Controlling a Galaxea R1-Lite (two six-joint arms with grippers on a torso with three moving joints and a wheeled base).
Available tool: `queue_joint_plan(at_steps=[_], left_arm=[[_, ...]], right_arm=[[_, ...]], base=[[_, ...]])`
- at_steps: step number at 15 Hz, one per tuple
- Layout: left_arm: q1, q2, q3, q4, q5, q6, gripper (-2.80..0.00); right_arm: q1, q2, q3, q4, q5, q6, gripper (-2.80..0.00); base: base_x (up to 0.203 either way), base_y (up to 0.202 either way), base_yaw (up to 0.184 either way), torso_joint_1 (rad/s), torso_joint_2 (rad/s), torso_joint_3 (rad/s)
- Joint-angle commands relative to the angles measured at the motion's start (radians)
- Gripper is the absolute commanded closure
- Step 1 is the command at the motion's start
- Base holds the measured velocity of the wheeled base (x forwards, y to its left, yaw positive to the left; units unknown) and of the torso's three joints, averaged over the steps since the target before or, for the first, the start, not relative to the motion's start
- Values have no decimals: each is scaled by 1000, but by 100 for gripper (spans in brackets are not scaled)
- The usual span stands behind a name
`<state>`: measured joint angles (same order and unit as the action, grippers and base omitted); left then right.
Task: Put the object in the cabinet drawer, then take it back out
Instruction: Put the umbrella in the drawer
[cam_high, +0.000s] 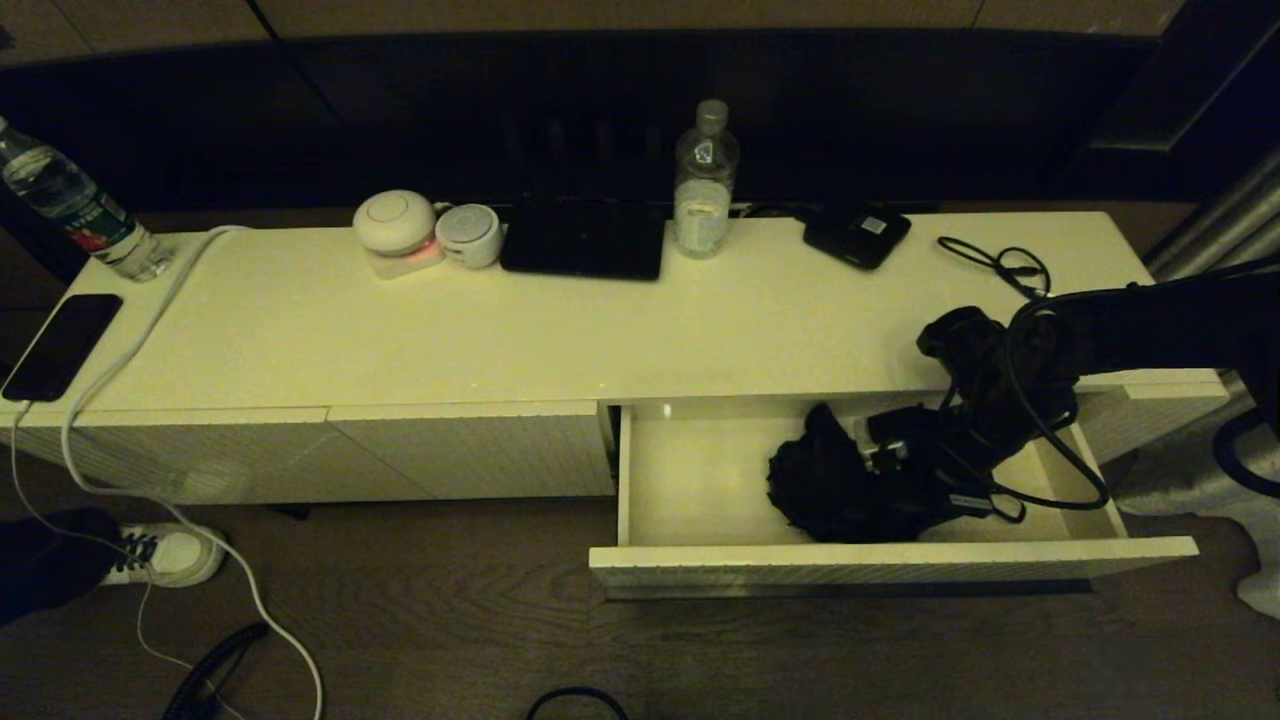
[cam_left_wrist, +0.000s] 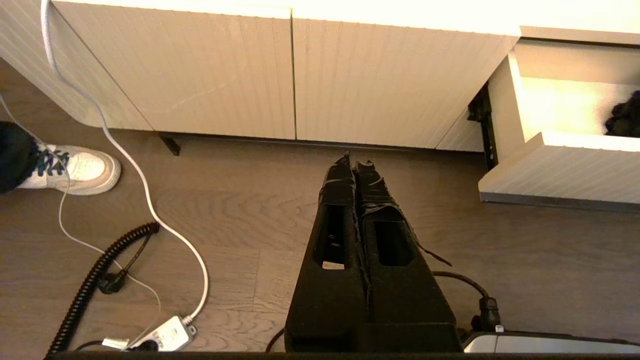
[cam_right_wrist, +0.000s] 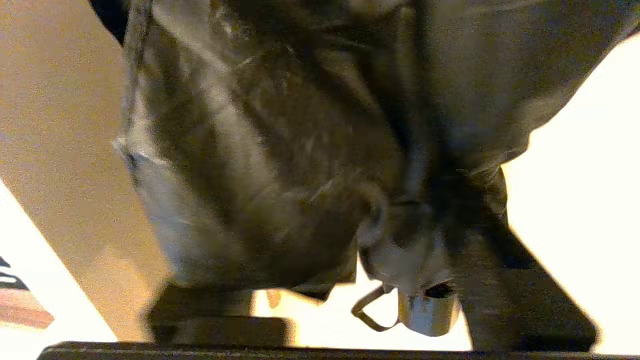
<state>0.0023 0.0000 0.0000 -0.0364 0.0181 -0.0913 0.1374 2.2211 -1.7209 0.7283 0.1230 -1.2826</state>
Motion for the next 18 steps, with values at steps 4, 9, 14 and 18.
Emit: queue_joint_plan(at_steps=[4, 9, 14, 18], left_arm=[[1, -2, 0, 0, 0, -1, 0], [1, -2, 0, 0, 0, -1, 0], [1, -2, 0, 0, 0, -1, 0], [1, -2, 0, 0, 0, -1, 0]], right_arm=[[1, -17, 29, 2, 1, -7, 0], [1, -125, 116, -19, 5, -13, 0], [1, -225, 191, -40, 12, -8, 0], [18, -337, 246, -42, 35, -9, 0]], base=[[0, 0, 0, 0, 0, 0], [0, 0, 0, 0, 0, 0], [0, 0, 0, 0, 0, 0], [0, 0, 0, 0, 0, 0]])
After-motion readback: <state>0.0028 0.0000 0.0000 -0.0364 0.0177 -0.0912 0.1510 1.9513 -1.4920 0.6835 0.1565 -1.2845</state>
